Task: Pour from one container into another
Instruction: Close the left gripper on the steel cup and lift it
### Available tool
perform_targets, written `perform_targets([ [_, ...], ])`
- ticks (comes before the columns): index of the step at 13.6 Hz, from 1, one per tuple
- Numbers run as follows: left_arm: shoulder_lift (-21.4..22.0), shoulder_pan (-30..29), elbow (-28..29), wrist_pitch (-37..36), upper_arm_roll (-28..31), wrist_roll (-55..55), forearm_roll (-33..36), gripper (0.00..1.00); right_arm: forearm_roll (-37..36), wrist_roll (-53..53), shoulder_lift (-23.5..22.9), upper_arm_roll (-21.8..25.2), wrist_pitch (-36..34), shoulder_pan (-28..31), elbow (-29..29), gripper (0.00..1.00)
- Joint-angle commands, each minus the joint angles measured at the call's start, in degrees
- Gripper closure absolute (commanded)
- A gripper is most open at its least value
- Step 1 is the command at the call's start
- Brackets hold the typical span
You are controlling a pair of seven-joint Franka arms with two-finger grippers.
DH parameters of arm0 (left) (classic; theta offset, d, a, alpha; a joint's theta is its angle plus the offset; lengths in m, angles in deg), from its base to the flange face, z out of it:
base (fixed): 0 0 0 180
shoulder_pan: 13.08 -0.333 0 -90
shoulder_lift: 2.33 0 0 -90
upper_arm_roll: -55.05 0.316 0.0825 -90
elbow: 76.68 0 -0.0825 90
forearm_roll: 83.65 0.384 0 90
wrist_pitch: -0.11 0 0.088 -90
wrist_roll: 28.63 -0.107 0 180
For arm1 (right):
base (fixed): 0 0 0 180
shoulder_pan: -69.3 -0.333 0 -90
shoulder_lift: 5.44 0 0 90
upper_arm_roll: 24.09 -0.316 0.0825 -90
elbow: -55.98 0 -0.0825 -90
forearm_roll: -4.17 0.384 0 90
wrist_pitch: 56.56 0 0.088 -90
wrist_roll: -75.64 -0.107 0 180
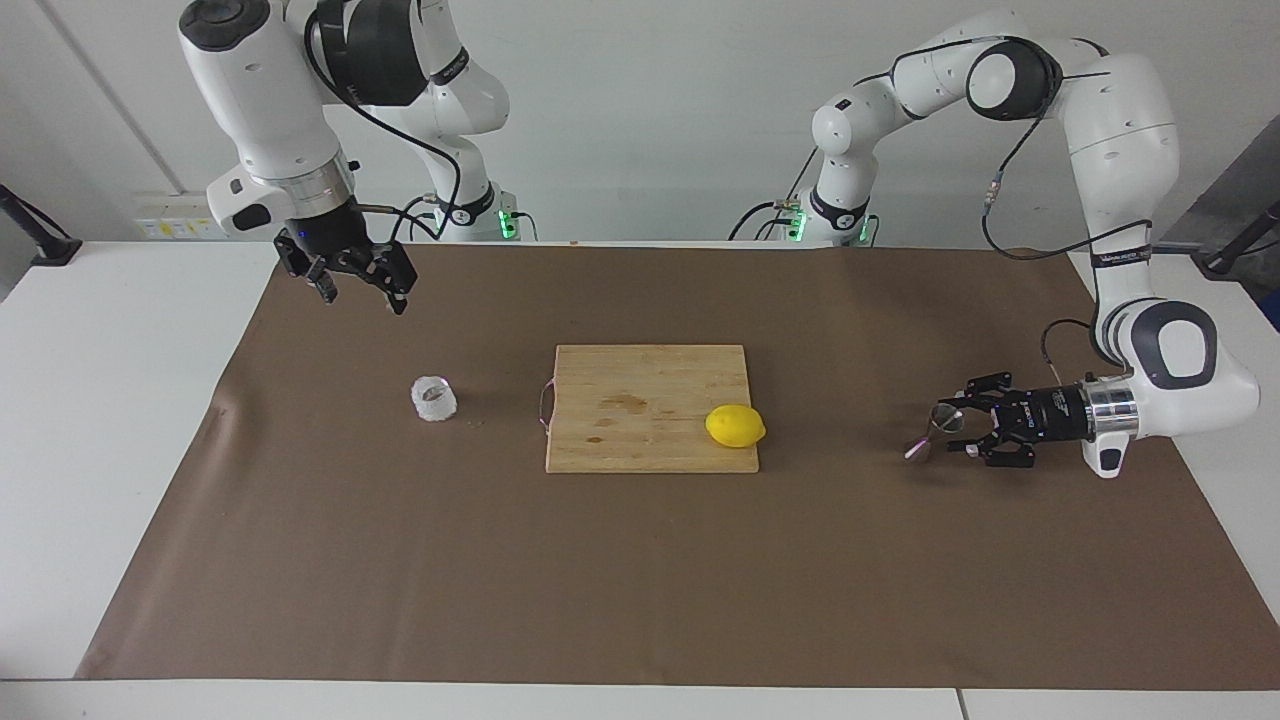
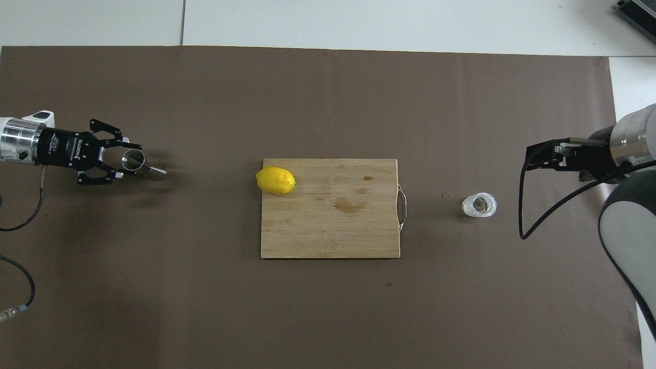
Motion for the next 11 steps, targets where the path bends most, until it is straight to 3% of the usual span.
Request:
perform_targets([
  [1, 0.51, -0.25, 0.82, -0.06, -0.11, 0.56, -1.19, 0.7, 1.29, 1.44, -0.05, -0.28, -0.99, 0.59, 0.68, 0.0],
  [3, 0.51, -0.34, 0.81, -0.15, -0.2, 0.56, -1.28, 0.88, 1.29, 1.52, -0.05, -0.28, -0.99, 0.59, 0.68, 0.0],
  [5, 0.51, -0.34, 0.81, -0.15, -0.28, 0.64, -1.37, 0.89, 1.29, 1.52, -0.05, -0.19, -0.99, 0.59, 0.68, 0.0],
  [6, 0.51, -0.43, 0.81, -0.24, -0.37, 0.64, -1.98, 0.99, 1.29, 1.52, -0.05, -0.28, -0.99, 0.59, 0.68, 0.0],
  [11, 0.77, -0.61, 0.64, -1.73, -2.74, 0.91, -5.14, 1.0, 1.29, 1.52, -0.05, -0.28, -0.99, 0.59, 0.68, 0.0],
])
